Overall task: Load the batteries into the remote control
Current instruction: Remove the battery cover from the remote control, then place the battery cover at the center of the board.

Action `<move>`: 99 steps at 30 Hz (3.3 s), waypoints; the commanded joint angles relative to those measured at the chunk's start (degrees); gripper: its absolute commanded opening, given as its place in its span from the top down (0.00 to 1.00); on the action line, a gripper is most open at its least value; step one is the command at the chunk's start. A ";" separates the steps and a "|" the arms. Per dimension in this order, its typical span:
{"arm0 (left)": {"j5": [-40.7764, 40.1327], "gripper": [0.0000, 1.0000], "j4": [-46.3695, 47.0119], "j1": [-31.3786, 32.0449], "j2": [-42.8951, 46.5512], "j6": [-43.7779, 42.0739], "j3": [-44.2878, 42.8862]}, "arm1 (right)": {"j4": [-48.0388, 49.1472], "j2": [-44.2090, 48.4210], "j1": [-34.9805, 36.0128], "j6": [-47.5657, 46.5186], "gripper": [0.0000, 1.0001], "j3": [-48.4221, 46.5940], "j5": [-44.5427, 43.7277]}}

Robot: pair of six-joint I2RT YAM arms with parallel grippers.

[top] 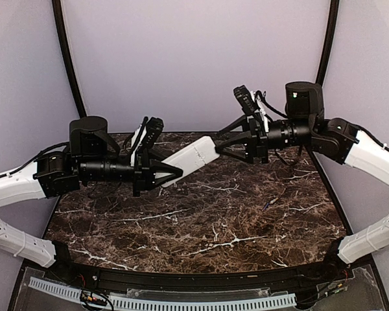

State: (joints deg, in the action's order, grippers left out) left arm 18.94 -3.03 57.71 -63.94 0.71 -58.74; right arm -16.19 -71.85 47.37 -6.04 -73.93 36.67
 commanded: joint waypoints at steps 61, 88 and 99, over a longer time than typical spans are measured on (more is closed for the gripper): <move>-6.47 1.00 1.47 0.24 0.41 -2.62 0.70 | 2.50 -2.73 2.28 7.36 1.00 1.33 1.87; -21.03 1.00 -5.59 -8.79 -0.68 3.80 2.41 | -14.99 -18.33 -7.82 19.02 1.00 -1.00 -22.02; -20.56 1.00 -6.63 -8.98 1.48 3.38 4.26 | -30.34 -41.36 -11.27 14.84 1.00 -11.92 -24.55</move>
State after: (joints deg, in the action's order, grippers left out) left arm -1.19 -9.19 48.99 -64.77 3.97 -55.33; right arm -39.09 -109.10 35.86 10.83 -82.15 13.39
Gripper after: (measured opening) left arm 0.147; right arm 0.004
